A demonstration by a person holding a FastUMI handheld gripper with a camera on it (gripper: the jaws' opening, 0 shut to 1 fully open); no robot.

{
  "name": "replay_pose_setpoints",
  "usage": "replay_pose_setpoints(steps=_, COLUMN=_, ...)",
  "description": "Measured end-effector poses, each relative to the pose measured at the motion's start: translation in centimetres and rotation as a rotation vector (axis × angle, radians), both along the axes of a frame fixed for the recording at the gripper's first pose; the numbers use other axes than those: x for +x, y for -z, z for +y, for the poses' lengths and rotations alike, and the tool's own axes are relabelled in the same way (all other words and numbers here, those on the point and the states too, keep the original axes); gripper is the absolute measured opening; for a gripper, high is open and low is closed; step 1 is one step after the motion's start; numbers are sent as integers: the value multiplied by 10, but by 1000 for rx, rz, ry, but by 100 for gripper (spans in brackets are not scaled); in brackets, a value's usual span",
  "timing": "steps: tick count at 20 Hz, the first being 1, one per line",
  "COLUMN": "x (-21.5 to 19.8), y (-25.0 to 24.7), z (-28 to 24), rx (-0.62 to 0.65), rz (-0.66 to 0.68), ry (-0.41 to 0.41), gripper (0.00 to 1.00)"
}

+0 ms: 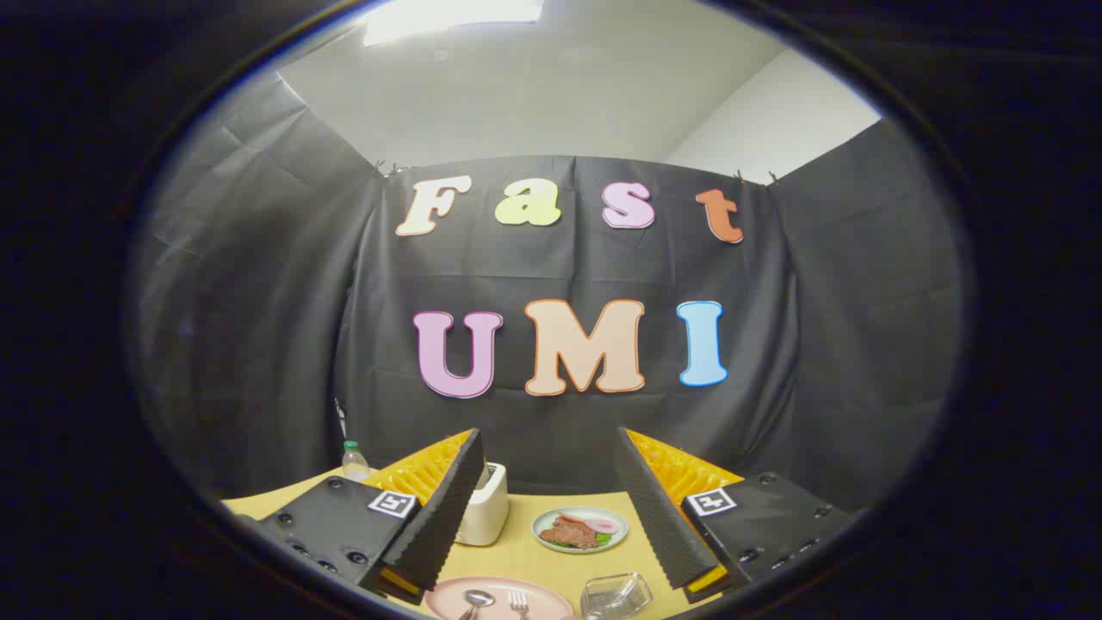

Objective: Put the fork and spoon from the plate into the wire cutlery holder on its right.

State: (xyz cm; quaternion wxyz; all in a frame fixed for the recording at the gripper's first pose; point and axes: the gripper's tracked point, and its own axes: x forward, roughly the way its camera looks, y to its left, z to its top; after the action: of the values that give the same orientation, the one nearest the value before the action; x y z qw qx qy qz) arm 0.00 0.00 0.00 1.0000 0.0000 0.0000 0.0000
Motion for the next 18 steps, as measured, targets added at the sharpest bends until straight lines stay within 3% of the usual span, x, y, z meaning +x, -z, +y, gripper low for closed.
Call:
replay_pose_setpoints(steps=14, x=4, y=22, z=-2, rx=24, rz=52, ry=-52, gripper=98)
replay_pose_setpoints(steps=18, x=2, y=42, z=8, rx=5, rz=91, ry=-115, gripper=98)
